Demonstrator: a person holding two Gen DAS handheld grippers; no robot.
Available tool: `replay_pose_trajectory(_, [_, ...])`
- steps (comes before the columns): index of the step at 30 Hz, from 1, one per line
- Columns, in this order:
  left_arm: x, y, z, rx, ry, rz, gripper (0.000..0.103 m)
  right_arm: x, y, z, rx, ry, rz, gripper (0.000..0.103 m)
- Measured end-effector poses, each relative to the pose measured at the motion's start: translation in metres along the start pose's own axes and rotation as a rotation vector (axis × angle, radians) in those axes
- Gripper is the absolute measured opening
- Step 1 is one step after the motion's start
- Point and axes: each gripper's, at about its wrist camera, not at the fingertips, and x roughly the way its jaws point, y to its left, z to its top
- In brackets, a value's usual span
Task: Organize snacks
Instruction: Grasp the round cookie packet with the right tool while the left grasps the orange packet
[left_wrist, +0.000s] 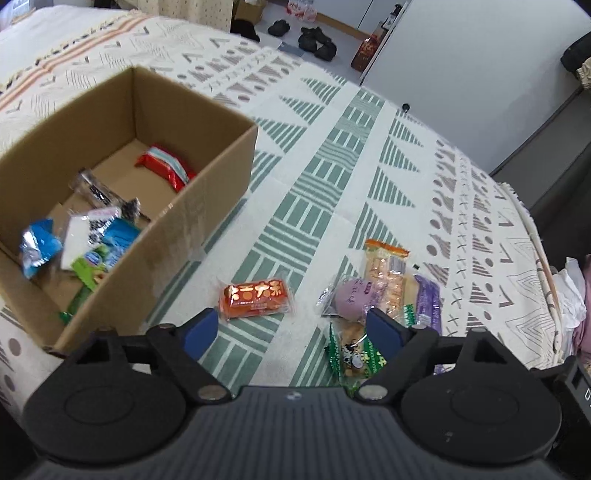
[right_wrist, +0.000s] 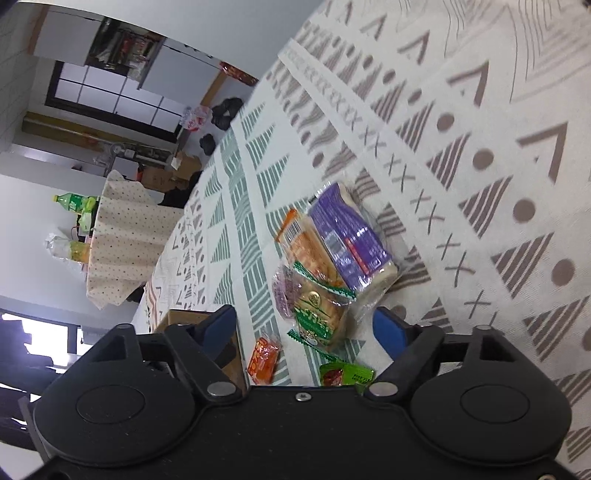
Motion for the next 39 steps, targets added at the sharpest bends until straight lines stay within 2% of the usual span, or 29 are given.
replay_pose_trajectory(11, [0.042, 0.012, 0.003, -0.031, 0.046, 0.064, 0.085, 0.044, -0.001, -0.002, -0.002, 0.079, -0.067, 0.078])
replay_pose_trajectory(22, [0.059, 0.015, 0.007, -0.06, 0.037, 0.075, 0.085, 0.063, 0.011, -0.005, -0.067, 0.063, -0.106, 0.075])
replay_pose_trajectory(23, [0.059, 0.015, 0.007, -0.06, 0.032, 0.078, 0.083, 0.063, 0.011, -0.005, -0.071, 0.058, -0.113, 0.07])
replay_pose_trajectory(24, [0.06, 0.015, 0.007, -0.059, 0.03, 0.085, 0.08, 0.063, 0.011, -0.006, -0.077, 0.053, -0.122, 0.061])
replay_pose_trajectory(25, [0.06, 0.015, 0.007, -0.058, 0.027, 0.094, 0.077, 0.064, 0.01, -0.005, -0.08, 0.051, -0.129, 0.057])
replay_pose_trajectory(27, [0.059, 0.014, 0.007, -0.045, 0.014, 0.11, 0.057, 0.066, 0.009, -0.003, -0.078, 0.051, -0.135, 0.042])
replay_pose_trajectory(28, [0.059, 0.015, 0.007, -0.043, 0.013, 0.108, 0.055, 0.067, 0.009, -0.003, -0.079, 0.054, -0.14, 0.039])
replay_pose_trajectory(29, [0.058, 0.017, 0.007, -0.052, 0.012, 0.1, 0.053, 0.067, 0.009, -0.003, -0.08, 0.053, -0.142, 0.029])
replay_pose_trajectory(33, [0.05, 0.022, 0.007, -0.062, 0.012, 0.09, 0.051, 0.062, 0.01, -0.005, -0.081, 0.038, -0.126, 0.022])
replay_pose_trajectory(39, [0.03, 0.018, 0.002, -0.044, -0.014, 0.076, 0.051, 0.043, 0.018, -0.004, -0.091, -0.004, -0.077, 0.018])
